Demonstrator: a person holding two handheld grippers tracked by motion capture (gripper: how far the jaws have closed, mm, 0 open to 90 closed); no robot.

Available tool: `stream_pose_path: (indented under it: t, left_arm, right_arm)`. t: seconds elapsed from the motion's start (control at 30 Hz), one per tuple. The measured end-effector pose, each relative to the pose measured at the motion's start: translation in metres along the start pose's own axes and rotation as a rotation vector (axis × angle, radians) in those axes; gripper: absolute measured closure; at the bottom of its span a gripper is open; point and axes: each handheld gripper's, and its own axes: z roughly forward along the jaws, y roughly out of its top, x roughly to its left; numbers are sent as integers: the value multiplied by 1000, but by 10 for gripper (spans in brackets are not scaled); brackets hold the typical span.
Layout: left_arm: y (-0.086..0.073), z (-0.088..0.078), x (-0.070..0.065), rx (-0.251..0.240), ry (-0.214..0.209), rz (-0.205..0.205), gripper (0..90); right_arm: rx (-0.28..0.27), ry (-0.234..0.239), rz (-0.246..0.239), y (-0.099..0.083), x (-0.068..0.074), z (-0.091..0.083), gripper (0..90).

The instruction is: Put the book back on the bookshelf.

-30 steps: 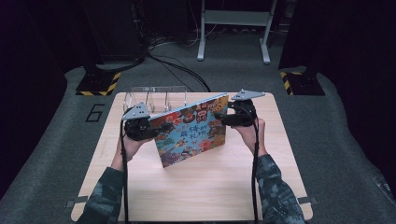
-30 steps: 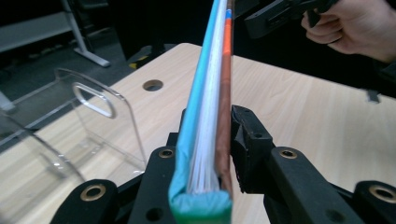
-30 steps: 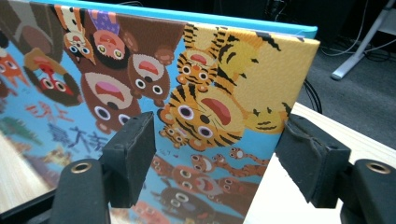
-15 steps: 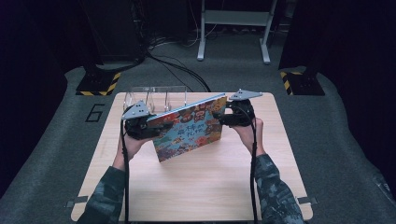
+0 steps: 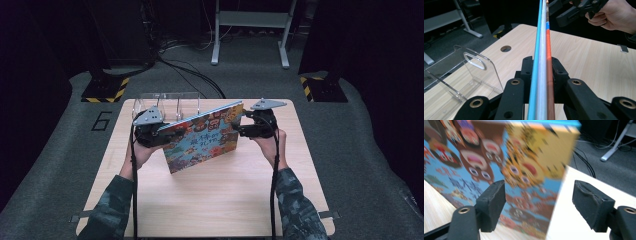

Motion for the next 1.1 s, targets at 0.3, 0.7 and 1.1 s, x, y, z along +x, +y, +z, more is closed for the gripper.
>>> stream_pose_path:
  t: [0.3, 0.7, 1.1]
  left_arm:
    - [8, 1, 5, 50, 1, -24, 750]
    - [21, 4, 7, 140, -23, 7, 771]
    - [26, 3, -4, 170, -53, 1, 805]
  right_arm:
    - [107, -42, 140, -72, -29, -7, 227]
    - [227, -159, 243, -168, -40, 15, 157]
    - [187, -204, 227, -181, -44, 12, 159]
